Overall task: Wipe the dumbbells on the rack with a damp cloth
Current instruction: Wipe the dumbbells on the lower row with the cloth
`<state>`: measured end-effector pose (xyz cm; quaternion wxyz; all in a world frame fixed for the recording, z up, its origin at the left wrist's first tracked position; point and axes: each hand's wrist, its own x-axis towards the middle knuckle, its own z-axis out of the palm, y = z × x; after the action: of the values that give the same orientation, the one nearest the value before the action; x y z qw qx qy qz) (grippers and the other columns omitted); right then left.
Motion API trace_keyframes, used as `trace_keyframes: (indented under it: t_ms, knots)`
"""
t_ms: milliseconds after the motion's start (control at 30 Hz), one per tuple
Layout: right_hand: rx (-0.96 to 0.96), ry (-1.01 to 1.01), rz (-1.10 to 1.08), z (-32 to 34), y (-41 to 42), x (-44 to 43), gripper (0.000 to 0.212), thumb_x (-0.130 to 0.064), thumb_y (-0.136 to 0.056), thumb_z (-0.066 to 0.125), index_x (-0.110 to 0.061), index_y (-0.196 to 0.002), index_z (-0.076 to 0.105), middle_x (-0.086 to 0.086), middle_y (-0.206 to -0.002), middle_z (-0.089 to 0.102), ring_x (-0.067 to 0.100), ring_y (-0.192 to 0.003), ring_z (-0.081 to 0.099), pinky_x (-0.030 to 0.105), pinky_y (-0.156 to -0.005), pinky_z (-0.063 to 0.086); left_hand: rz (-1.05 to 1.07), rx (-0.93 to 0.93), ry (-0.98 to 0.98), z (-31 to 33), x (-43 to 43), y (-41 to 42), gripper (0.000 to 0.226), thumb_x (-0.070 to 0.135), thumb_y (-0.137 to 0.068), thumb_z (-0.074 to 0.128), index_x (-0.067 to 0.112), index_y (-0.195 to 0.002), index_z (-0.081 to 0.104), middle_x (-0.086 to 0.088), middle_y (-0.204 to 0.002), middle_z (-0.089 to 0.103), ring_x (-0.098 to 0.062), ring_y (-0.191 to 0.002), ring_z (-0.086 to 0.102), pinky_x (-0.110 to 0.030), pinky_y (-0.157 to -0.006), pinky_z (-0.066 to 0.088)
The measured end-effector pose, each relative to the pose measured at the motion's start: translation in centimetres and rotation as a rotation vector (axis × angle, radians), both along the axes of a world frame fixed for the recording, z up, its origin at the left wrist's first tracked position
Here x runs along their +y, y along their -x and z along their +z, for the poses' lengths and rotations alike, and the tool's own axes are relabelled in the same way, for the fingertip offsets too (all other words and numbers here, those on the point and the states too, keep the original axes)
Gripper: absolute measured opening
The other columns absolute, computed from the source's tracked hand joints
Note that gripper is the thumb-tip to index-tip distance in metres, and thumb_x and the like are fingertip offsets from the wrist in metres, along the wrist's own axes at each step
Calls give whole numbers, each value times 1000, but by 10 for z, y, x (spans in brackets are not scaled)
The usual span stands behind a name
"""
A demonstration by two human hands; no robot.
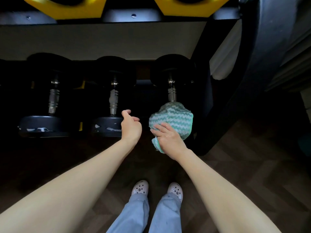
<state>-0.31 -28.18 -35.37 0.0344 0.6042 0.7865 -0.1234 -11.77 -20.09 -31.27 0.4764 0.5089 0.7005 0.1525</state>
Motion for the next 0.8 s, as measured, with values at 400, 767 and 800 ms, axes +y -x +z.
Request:
trace_keyframes:
  t_ms: [400,767,800]
  knots:
    - [99,493,-609,29,-49,-52,28,-13,-92,44,2,-104,65,20,-109,64,32,-104,59,31,-81,43,-40,-58,99,15,-23,-14,45,-8,-91,37,8,-133,35,-3,-97,55,-22,-95,58,-41,-93,49]
    - [475,327,-858,77,-56,-52,7,-7,-89,47,-13,-85,47,3,-90,49,20,-80,49,29,-67,36,-531,-248,322,41,-46,-32,36,0,-88,51,16,-119,58,1,-115,58,-12,-106,54,-24,-80,48]
    - [597,315,-845,82,-56,-51,8,-9,-89,50,-15,-87,45,3,-90,50,17,-76,48,27,-64,39,-574,-267,363,45,-46,-34,34,7,-90,53,17,-123,56,3,-117,57,-11,-109,52,-24,-83,46]
